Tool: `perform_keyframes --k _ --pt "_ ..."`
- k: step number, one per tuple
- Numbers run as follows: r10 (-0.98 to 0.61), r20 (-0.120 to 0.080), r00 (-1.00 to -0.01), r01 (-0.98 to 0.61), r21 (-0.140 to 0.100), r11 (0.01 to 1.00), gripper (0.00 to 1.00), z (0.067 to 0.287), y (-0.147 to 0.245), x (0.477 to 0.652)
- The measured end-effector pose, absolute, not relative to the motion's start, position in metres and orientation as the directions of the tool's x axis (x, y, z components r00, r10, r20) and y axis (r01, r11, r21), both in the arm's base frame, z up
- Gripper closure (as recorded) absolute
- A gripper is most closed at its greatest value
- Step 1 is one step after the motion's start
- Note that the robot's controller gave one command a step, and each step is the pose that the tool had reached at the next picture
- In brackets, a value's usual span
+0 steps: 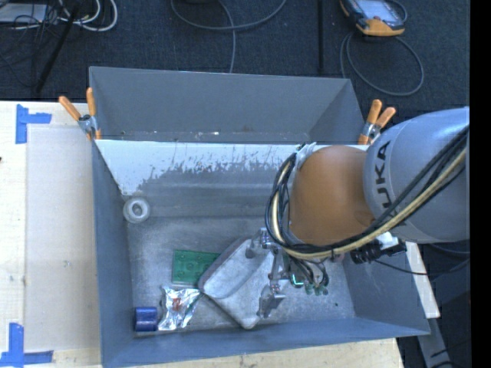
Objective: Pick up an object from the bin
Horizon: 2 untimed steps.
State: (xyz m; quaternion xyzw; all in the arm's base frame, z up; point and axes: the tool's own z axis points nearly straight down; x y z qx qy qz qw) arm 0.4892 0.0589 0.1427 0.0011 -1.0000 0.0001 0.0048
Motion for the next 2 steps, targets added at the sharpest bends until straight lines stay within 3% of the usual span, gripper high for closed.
perform_keyframes --k 1,2 --pt "-0.016 0.014 -1.0 -0.016 0.001 1.0 0.0 0.1102 0.0328 0.5355" --pt "-0.002 0.016 -1.0 -0.002 -0.003 1.0 0.0 0.1007 0.0401 0.5434"
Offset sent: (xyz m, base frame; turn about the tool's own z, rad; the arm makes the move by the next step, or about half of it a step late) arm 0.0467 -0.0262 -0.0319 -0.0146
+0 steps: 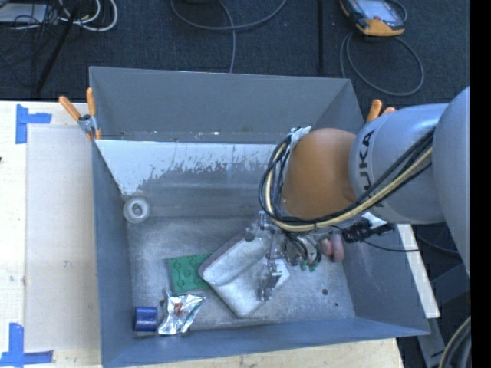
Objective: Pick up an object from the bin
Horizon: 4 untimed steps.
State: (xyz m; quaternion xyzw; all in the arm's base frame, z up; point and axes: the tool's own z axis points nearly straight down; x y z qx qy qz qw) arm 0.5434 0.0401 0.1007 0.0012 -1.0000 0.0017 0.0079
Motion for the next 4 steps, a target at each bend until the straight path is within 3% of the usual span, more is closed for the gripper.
perform_keyframes --k 1,4 --pt "-0.082 0.016 -0.996 -0.083 -0.003 0.997 0.0 0.098 0.045 0.554" --pt "-0.103 0.008 -0.995 -0.103 -0.001 0.995 0.0 0.097 0.054 0.565"
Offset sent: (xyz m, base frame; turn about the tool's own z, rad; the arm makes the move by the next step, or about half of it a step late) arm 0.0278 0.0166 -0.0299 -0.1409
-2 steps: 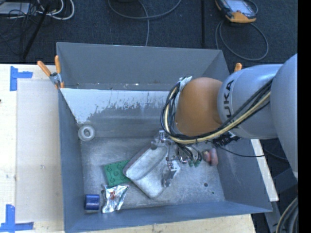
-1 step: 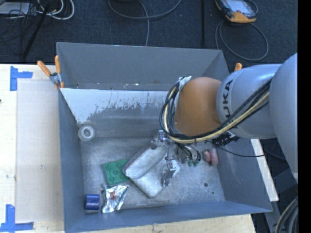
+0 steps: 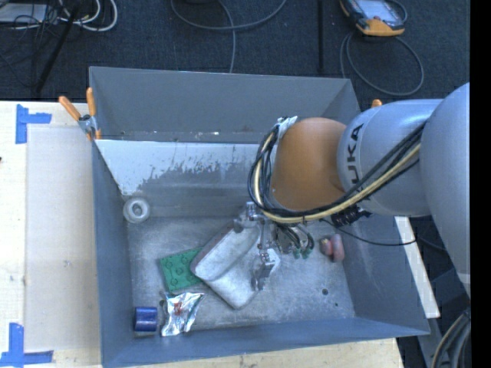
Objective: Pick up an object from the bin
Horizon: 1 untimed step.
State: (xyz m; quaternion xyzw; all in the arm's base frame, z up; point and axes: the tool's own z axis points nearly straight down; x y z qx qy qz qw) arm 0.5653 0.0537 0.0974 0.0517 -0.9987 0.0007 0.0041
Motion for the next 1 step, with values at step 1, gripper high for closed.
perform_keyframes --k 1 --pt "-0.116 0.006 -0.993 -0.116 -0.001 0.993 0.0 0.0979 0.0542 0.5655"
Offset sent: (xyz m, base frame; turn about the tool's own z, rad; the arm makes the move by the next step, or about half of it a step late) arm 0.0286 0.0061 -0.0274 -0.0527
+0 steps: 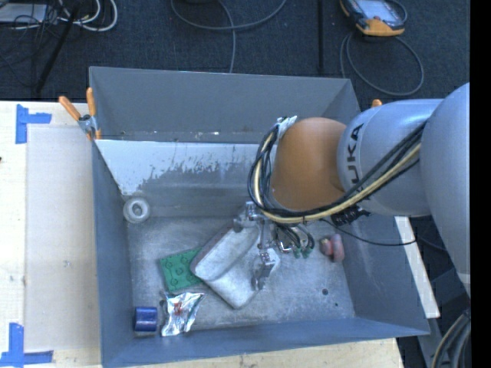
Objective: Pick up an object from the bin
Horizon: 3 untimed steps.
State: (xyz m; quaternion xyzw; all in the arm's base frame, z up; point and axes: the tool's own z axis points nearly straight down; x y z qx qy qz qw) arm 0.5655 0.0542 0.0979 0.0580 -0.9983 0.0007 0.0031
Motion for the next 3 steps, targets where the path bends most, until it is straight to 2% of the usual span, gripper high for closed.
perform_keyframes --k 1,2,3 --pt "0.029 0.016 -0.999 0.029 -0.017 0.999 0.0 0.0976 0.0821 0.5863" --pt "0.03 0.01 -1.0 0.03 -0.012 0.999 1.0 0.0979 0.0839 0.5871" --pt "0.029 -0.005 -1.0 0.029 0.002 1.0 1.0 0.1041 0.083 0.5866"
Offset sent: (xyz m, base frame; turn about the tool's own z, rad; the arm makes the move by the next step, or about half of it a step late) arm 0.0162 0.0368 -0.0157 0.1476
